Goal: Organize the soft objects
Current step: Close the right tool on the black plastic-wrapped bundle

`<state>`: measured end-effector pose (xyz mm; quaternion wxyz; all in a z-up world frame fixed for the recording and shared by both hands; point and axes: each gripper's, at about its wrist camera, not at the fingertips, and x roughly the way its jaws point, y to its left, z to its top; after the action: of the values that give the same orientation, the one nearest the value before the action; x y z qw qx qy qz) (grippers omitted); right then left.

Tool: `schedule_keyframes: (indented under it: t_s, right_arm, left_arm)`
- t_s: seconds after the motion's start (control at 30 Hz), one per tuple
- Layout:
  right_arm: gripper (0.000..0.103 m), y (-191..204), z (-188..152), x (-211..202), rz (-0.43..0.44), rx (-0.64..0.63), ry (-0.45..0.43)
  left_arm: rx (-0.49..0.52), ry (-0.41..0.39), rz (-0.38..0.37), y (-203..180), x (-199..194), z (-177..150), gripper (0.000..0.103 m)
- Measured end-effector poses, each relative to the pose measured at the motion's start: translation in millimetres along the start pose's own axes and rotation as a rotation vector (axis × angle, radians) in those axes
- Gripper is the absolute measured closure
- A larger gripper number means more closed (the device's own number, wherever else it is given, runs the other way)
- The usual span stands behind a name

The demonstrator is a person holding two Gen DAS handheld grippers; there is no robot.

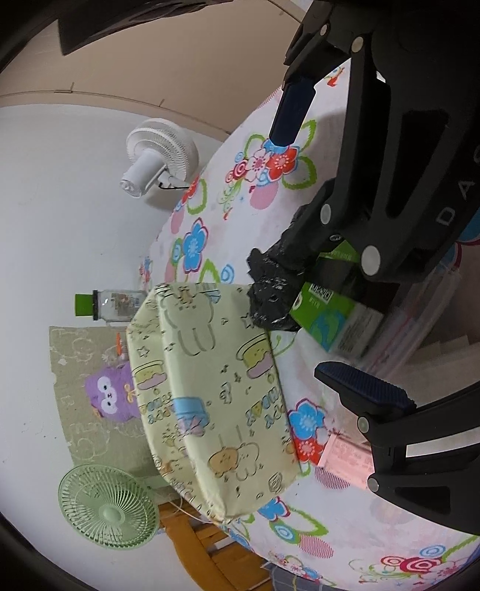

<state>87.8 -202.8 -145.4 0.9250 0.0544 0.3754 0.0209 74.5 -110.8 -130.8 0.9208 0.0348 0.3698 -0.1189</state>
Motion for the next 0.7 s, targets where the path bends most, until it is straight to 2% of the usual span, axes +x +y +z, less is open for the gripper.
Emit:
schedule_keyframes:
  t_s: [0.1, 0.27, 0.33, 0.53, 0.7]
  right_arm:
    - [0.013, -2.9, -2.1, 5.7, -0.003, 0.002, 0.015]
    - [0.013, -4.3, -2.0, 13.2, 0.009, 0.008, 0.031]
    - [0.013, -3.5, -0.2, 13.8, 0.021, 0.013, 0.027]
    - [0.013, 6.4, 6.2, 19.2, 0.037, -0.009, 0.024]
    - [0.013, 11.2, 12.2, 25.1, 0.031, -0.019, 0.02]
  left_arm:
    - [0.007, 0.007, 0.015, -1.9, 4.5, -2.1, 0.023]
    - [0.009, 0.009, 0.013, -1.4, 10.0, -1.7, 0.032]
    - [0.002, 0.008, 0.012, 0.8, 10.2, -1.2, 0.044]
    - [-0.018, 0.009, 0.015, 10.3, 12.5, 1.7, 0.053]
    - [-0.034, 0.007, 0.032, 18.4, 15.3, 4.7, 0.054]
